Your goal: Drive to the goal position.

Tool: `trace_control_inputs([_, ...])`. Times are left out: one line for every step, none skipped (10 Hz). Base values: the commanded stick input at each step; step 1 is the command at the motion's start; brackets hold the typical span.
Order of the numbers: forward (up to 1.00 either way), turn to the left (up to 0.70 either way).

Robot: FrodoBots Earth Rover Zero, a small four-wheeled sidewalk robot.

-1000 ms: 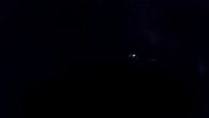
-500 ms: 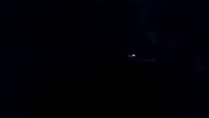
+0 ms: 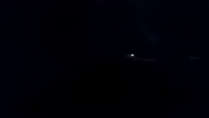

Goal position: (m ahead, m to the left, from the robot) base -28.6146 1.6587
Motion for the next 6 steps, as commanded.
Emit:
trace_control_inputs([-1.00,0.00])
trace_control_inputs([-1.00,0.00])
trace_control_inputs([-1.00,0.00])
trace_control_inputs([-1.00,0.00])
trace_control_inputs([-1.00,0.00])
trace_control_inputs([-1.00,0.00])
